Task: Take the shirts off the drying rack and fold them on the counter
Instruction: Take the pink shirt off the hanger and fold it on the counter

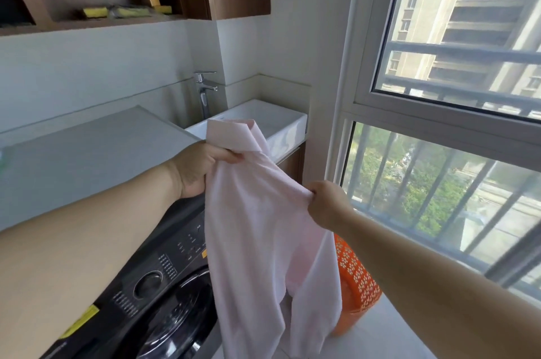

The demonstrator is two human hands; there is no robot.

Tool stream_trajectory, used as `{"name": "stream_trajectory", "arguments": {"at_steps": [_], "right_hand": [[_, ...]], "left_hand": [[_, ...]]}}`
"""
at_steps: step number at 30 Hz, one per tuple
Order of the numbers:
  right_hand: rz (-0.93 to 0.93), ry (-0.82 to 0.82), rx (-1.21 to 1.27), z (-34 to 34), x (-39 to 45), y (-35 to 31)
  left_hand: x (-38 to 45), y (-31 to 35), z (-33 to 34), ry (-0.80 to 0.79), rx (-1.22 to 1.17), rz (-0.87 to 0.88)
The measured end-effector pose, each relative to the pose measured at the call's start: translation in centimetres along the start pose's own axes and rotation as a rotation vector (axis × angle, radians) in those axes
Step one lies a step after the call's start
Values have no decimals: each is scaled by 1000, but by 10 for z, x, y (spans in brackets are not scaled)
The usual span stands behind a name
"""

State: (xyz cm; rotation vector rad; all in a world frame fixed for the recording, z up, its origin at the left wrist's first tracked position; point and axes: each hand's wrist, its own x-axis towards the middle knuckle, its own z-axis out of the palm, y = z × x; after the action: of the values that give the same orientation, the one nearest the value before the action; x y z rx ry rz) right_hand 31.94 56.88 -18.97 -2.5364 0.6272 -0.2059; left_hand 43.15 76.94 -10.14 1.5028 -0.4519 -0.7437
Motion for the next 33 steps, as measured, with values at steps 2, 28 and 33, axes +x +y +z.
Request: {"name": "stream_trajectory", "arguments": {"at_steps": [2, 28, 33], "right_hand": [[-50, -102, 99, 1, -4, -3], [-345, -433, 608, 42, -22, -44], [-266, -577, 649, 22, -33, -86]], "left_hand": [[0, -3, -4, 59, -5, 10], [-61, -29, -8, 115, 44, -101], [-79, -20, -9, 101, 64, -109]]}}
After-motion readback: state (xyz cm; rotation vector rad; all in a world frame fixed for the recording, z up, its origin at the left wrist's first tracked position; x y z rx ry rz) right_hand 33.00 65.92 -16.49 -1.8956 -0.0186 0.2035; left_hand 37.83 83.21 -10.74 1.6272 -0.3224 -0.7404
